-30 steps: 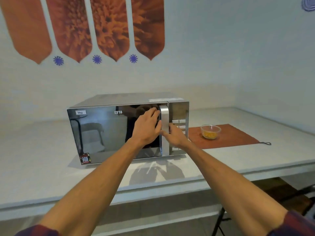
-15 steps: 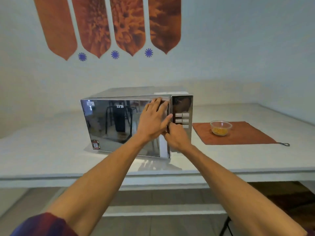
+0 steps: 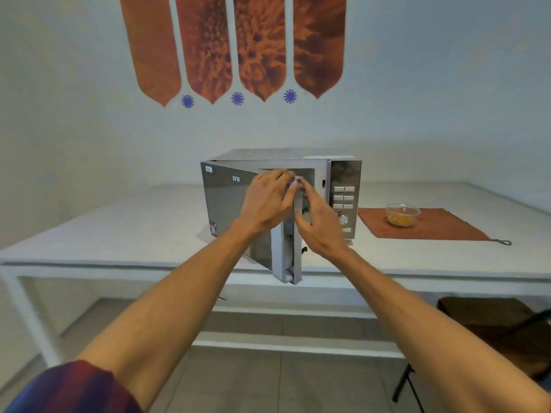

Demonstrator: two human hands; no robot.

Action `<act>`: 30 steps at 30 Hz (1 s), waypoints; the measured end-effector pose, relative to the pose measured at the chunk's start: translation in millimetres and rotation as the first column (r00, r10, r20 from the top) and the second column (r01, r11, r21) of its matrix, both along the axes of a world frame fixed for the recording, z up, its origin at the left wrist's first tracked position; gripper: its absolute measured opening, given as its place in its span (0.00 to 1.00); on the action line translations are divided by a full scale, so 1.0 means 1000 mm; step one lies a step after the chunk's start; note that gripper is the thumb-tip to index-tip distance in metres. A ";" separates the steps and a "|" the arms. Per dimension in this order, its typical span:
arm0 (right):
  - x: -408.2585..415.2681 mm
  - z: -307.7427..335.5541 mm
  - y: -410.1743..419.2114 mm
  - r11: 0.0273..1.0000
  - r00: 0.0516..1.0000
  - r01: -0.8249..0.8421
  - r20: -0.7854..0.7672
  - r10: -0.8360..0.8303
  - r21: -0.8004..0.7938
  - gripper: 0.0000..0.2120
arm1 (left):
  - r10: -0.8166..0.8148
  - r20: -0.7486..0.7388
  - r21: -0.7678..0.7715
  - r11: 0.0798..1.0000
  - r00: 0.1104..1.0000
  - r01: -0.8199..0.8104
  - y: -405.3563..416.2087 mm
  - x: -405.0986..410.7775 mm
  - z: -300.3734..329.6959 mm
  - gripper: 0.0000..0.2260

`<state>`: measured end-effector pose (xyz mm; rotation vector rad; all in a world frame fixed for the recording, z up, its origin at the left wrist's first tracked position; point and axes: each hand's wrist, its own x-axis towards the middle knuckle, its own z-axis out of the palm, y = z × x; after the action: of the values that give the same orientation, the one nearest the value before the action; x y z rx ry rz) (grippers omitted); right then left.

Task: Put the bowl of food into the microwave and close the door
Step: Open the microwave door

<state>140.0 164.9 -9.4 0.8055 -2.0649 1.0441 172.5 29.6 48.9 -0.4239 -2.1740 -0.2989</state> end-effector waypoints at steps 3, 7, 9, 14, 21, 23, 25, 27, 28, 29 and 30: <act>0.027 0.000 -0.011 0.997 0.998 -0.018 -0.054 0.022 0.069 0.31 | 0.072 0.007 -0.005 0.997 0.997 -0.072 -0.013 0.027 0.004 0.18; 0.054 0.005 -0.026 0.987 0.995 -0.004 -0.096 0.020 0.161 0.30 | 0.145 -0.028 0.031 0.989 0.989 -0.144 -0.029 0.059 0.005 0.16; 0.063 0.008 -0.031 0.977 0.995 0.024 -0.104 -0.003 0.210 0.30 | 0.199 -0.043 0.053 0.979 0.979 -0.196 -0.037 0.076 0.004 0.15; 0.078 0.012 -0.035 0.941 0.991 0.111 -0.104 -0.082 0.320 0.31 | 0.299 -0.033 0.067 0.953 0.954 -0.296 -0.065 0.110 0.000 0.12; 0.087 0.020 -0.029 0.828 0.984 0.180 -0.087 -0.159 0.531 0.34 | 0.416 -0.042 0.117 0.905 0.908 -0.409 -0.110 0.137 -0.006 0.10; 0.085 0.025 -0.028 0.816 0.980 0.198 -0.086 -0.180 0.543 0.35 | 0.434 -0.035 0.112 0.897 0.900 -0.428 -0.116 0.138 -0.006 0.12; 0.083 0.027 -0.027 0.808 0.976 0.216 -0.098 -0.194 0.549 0.35 | 0.468 -0.072 0.078 0.883 0.881 -0.463 -0.120 0.138 -0.008 0.14; 0.079 0.028 -0.025 0.794 0.971 0.236 -0.111 -0.211 0.560 0.35 | 0.522 -0.120 0.036 0.852 0.845 -0.522 -0.119 0.135 -0.011 0.18; 0.077 0.027 -0.022 0.787 0.969 0.244 -0.108 -0.223 0.567 0.35 | 0.531 -0.139 0.012 0.845 0.836 -0.535 -0.114 0.132 -0.014 0.22; 0.073 0.025 -0.019 0.780 0.966 0.254 -0.110 -0.234 0.571 0.35 | 0.521 -0.159 -0.016 0.848 0.838 -0.530 -0.108 0.129 -0.016 0.25; 0.069 0.024 -0.015 0.777 0.963 0.267 -0.120 -0.243 0.570 0.35 | 0.496 -0.177 -0.045 0.859 0.850 -0.511 -0.100 0.124 -0.018 0.28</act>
<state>208.7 149.5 14.6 0.7862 -2.4081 0.2231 296.6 -70.8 31.0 0.0864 -2.0554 0.1264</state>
